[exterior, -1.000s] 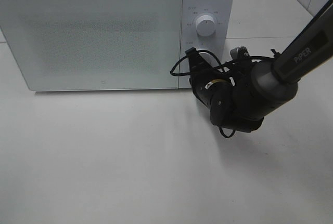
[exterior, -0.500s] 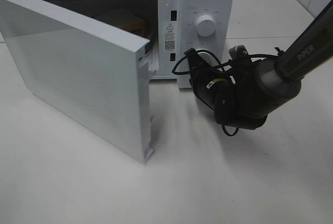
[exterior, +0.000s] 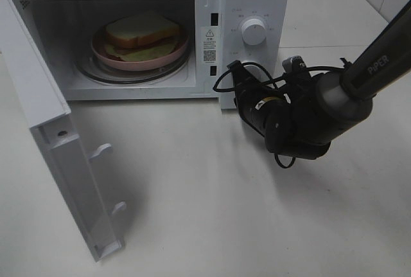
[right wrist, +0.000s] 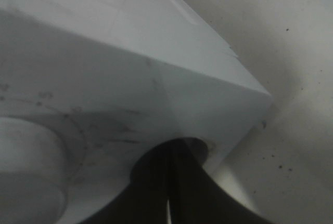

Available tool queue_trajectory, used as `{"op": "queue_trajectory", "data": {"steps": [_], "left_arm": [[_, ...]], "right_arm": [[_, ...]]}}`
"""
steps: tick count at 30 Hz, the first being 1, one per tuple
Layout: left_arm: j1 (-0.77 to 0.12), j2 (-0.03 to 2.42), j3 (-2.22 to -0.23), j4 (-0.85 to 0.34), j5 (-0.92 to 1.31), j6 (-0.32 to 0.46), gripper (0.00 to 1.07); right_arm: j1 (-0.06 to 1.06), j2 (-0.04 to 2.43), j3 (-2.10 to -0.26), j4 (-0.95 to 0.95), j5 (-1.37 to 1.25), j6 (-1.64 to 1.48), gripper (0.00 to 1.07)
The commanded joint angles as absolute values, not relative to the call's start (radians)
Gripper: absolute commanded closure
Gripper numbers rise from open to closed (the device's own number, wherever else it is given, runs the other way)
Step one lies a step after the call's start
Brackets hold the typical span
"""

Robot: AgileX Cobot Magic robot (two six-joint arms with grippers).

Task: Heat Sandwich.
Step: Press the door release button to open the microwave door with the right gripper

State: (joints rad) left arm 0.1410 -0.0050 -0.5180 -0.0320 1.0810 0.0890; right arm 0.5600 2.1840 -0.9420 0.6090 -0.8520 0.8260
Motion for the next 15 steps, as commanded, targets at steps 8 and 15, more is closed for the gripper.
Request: {"op": "queue_trajectory", "data": {"steps": [8, 15], "left_arm": [[0.134, -0.021, -0.516, -0.028, 1.067, 0.085, 0.39], [0.134, -0.021, -0.516, -0.028, 1.067, 0.085, 0.39]], "right_arm": [[0.500, 2.162, -1.019, 0.606, -1.152, 0.746, 1.07], [0.503, 2.141, -0.990, 0.606, -1.157, 0.724, 1.07]]}}
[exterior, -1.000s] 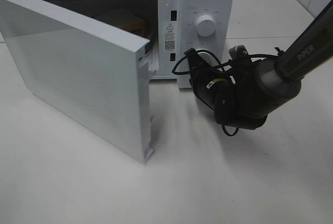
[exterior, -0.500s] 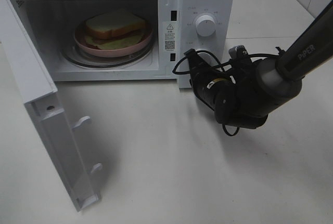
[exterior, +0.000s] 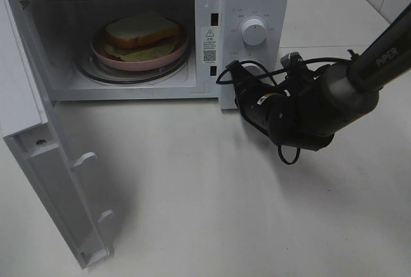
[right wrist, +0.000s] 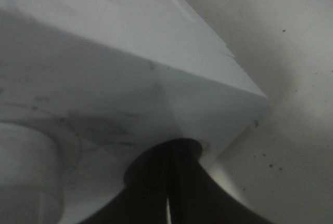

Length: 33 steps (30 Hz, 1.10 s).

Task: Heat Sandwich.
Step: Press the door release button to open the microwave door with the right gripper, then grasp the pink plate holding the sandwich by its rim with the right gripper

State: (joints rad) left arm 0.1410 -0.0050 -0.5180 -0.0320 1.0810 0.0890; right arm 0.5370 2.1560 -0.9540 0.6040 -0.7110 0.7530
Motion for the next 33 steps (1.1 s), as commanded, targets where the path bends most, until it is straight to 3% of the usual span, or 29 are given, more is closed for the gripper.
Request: {"op": "queue_trajectory", "data": {"steps": [1, 33], "left_arm": [[0.134, -0.021, -0.516, -0.028, 1.067, 0.085, 0.39], [0.134, -0.021, -0.516, -0.028, 1.067, 0.085, 0.39]], "right_arm": [[0.503, 2.141, -0.982, 0.604, -1.160, 0.715, 1.07], [0.527, 1.941, -0.653, 0.490, -1.081, 0.639, 1.07]]}}
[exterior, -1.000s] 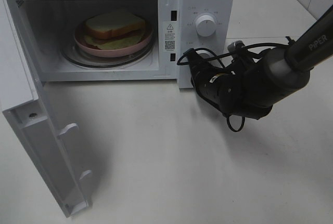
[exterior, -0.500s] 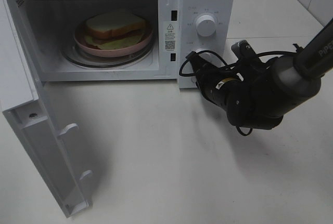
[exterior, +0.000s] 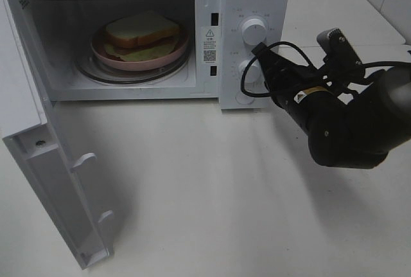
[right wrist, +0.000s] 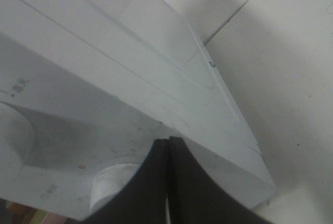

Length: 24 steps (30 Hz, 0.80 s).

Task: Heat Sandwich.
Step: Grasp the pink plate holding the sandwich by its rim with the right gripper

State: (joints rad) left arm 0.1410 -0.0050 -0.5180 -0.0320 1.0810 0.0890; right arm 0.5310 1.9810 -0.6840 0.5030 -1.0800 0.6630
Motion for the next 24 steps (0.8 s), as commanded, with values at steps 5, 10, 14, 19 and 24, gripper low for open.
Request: {"op": "queue_trajectory", "data": {"steps": [5, 10, 14, 19, 24], "left_arm": [[0.134, -0.021, -0.516, -0.028, 1.067, 0.085, 0.39], [0.134, -0.021, -0.516, -0.028, 1.067, 0.085, 0.39], [0.134, -0.021, -0.516, -0.028, 1.067, 0.085, 0.39], [0.134, -0.021, -0.516, -0.028, 1.067, 0.085, 0.39], [0.134, -0.021, -0.516, -0.028, 1.067, 0.085, 0.39]], "right_arm": [[0.527, 1.893, -0.583, 0.490, -1.077, 0.602, 1.07], [0.527, 1.846, -0.532, 0.490, -1.070, 0.552, 1.07], [0.527, 1.819, -0.501, 0.461, -1.070, 0.515, 1.07], [0.527, 1.760, -0.482, 0.412, -1.009, 0.445, 1.07], [0.527, 1.664, -0.482, 0.412, -0.840, 0.311, 1.07]]}}
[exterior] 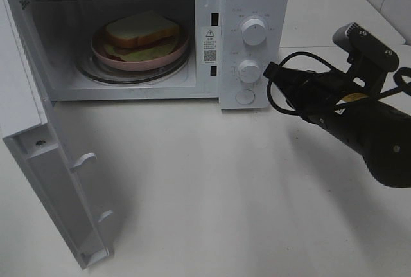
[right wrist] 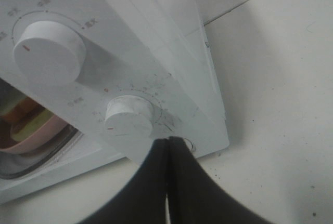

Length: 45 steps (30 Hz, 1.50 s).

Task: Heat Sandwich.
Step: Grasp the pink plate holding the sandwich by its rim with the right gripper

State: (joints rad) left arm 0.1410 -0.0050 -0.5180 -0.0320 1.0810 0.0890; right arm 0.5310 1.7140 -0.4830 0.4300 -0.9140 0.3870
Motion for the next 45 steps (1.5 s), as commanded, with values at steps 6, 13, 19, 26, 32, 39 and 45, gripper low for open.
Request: {"op": "queue_trajectory", "data": {"steps": [6, 13, 19, 26, 32, 39, 45], "left_arm": [[0.134, -0.021, -0.516, -0.028, 1.067, 0.085, 0.39], [0.134, -0.021, -0.516, -0.028, 1.067, 0.085, 0.39], [0.134, -0.021, -0.516, -0.028, 1.067, 0.085, 0.39], [0.134, -0.021, -0.516, -0.028, 1.067, 0.085, 0.39], [0.134, -0.021, -0.516, -0.028, 1.067, 0.085, 0.39], [0.134, -0.021, -0.516, -0.028, 1.067, 0.085, 0.39], [0.134, -0.021, -0.516, -0.028, 1.067, 0.085, 0.39]], "right_arm": [[0.523, 1.587, -0.484, 0.412, -0.721, 0.215, 1.07], [0.523, 1.498, -0.484, 0.412, -0.548, 0.097, 1.04], [0.523, 1.456, -0.487, 0.412, -0.450, 0.033, 1.04], [0.512, 1.443, -0.566, 0.386, -0.205, -0.069, 1.02], [0.500, 1.443, -0.677, 0.298, 0.024, -0.071, 1.01], [0.500, 1.443, -0.785, 0.234, 0.201, -0.117, 0.98], [0.500, 1.443, -0.905, 0.231, 0.428, -0.232, 0.95]]}}
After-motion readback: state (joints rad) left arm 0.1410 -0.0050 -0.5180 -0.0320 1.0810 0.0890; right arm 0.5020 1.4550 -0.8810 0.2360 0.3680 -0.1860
